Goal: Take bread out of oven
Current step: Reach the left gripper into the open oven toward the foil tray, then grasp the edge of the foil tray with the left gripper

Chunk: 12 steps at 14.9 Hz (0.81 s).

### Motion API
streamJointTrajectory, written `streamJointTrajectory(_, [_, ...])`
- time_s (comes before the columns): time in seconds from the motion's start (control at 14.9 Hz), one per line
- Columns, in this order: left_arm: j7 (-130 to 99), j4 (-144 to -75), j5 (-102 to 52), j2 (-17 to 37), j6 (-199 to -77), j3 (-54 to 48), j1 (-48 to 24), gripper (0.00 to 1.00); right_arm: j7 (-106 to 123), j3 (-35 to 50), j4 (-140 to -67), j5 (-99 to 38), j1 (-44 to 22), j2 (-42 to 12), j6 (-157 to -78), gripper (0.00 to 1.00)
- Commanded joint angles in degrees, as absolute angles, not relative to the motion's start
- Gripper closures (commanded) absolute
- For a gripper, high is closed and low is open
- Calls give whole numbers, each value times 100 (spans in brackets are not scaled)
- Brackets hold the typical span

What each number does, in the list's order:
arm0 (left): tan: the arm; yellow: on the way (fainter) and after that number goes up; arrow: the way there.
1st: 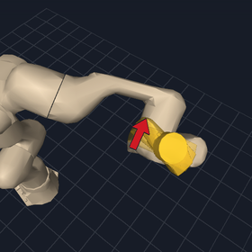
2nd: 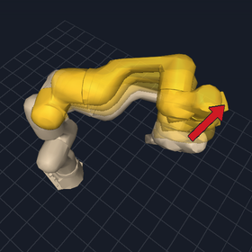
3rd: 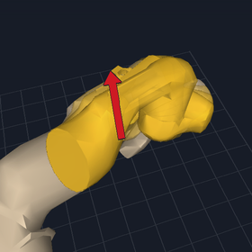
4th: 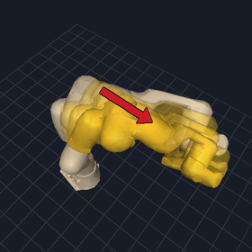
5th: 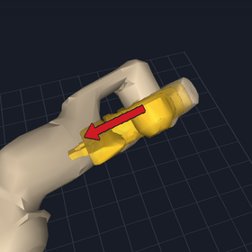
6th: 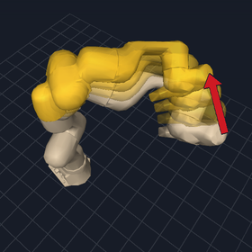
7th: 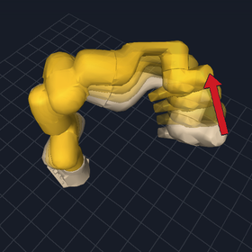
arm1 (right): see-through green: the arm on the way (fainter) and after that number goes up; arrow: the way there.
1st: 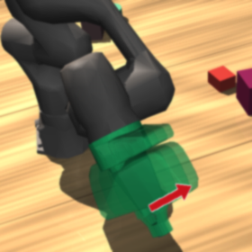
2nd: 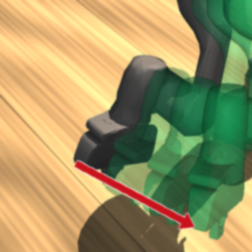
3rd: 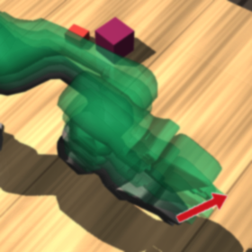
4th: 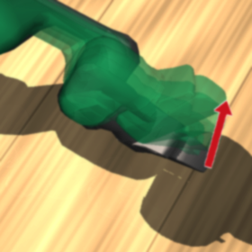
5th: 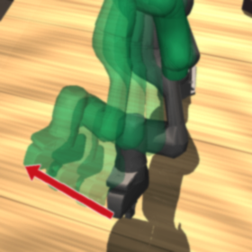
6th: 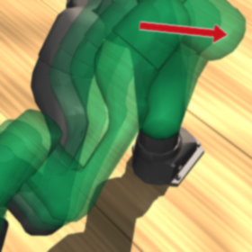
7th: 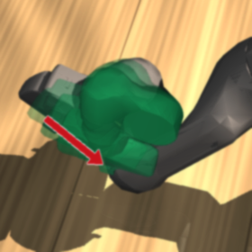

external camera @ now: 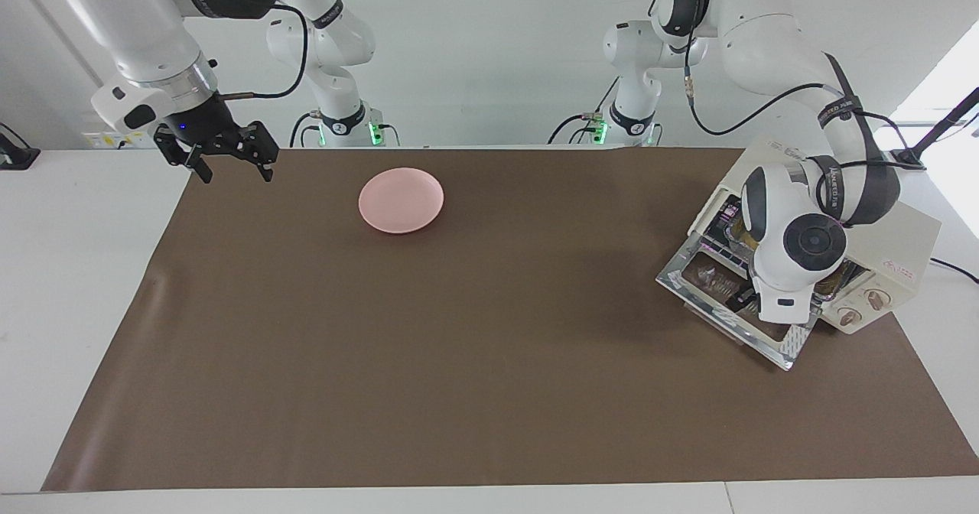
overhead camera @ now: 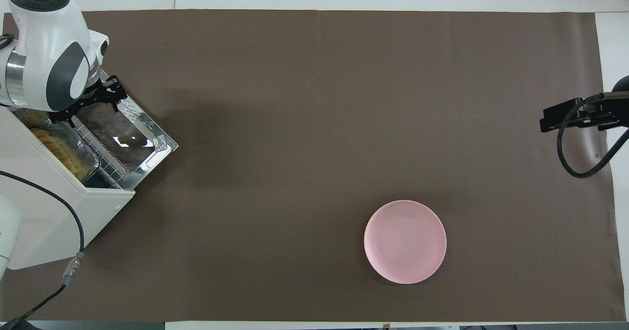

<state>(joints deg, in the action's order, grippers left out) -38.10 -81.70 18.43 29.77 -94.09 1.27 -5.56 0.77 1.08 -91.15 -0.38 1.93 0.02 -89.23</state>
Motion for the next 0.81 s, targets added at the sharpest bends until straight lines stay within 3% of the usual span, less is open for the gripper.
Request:
streamJointTrajectory(0.0, [-3841, -8174, 1942, 2865, -9457, 132, -554, 0, 26, 132, -9132, -53, 237, 44, -8833, 0])
streamJointTrajectory(0.74, [-3850, -8709, 1978, 2698, -9360, 141, -439, 0, 26, 132, -9132, -53, 237, 44, -8833, 0])
